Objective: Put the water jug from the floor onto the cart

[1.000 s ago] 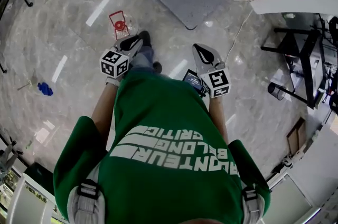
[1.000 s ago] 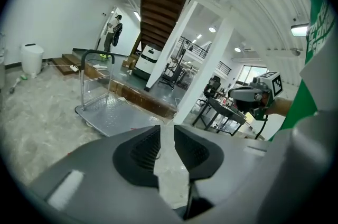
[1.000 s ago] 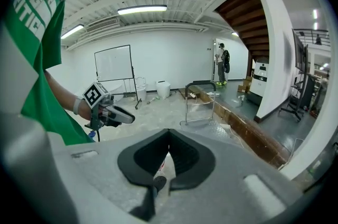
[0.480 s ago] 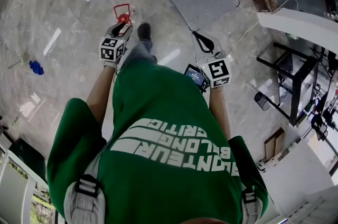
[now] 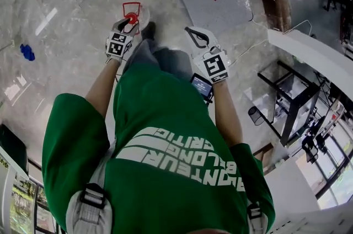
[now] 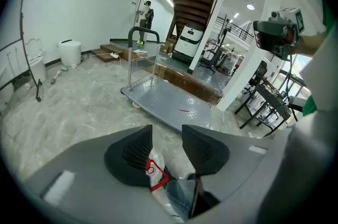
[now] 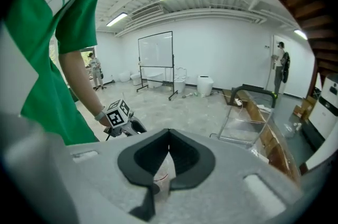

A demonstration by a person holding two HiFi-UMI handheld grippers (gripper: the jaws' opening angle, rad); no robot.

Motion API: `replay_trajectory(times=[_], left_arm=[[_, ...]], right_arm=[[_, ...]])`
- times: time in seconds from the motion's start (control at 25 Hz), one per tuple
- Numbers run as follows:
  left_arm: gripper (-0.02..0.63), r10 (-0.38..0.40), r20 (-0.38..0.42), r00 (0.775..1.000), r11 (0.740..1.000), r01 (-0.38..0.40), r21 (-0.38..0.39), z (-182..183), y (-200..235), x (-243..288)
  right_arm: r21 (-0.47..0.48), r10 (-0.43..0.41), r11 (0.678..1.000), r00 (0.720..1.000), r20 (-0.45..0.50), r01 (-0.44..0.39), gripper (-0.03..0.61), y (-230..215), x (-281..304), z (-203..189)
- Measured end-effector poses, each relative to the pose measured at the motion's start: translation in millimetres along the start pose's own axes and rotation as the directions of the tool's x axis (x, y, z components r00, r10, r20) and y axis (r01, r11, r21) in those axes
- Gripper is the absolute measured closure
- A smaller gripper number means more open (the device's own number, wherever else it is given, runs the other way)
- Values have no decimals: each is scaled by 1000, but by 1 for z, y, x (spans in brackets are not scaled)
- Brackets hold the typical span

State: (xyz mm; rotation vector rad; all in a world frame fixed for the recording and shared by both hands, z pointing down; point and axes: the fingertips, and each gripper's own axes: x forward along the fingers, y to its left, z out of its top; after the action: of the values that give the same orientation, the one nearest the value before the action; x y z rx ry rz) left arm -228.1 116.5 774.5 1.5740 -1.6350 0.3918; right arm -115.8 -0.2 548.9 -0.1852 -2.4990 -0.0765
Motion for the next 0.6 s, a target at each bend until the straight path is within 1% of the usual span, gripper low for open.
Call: replay_trajectory(times=[0.12, 0.2, 0.32, 0.4, 0.52, 0.6], left_arm=[[434, 28, -34, 999, 1000, -27, 8, -19, 13, 9], [433, 54, -61, 997, 998, -54, 13, -36, 21, 13], [413, 89, -109, 990, 996, -88, 14, -61, 33, 22], [380, 104, -142, 984, 995, -104, 6, -76, 41, 32], [368, 121, -185, 975, 992, -127, -17, -96, 50, 45], [345, 128, -194, 973, 990, -138, -37, -107, 55, 58]], right_arm=[[-51, 95, 994, 994, -53, -98, 586, 8, 36, -12], [-57, 163, 984, 983, -81, -167, 586, 19, 56, -20], [-49, 252, 965, 963, -97, -257, 586, 34, 80, -27], [-38, 288, 955, 952, -98, -293, 586, 40, 92, -32], [-20, 333, 941, 937, -110, -337, 586, 48, 106, -42], [-2, 356, 933, 927, -119, -359, 586, 53, 115, -50]])
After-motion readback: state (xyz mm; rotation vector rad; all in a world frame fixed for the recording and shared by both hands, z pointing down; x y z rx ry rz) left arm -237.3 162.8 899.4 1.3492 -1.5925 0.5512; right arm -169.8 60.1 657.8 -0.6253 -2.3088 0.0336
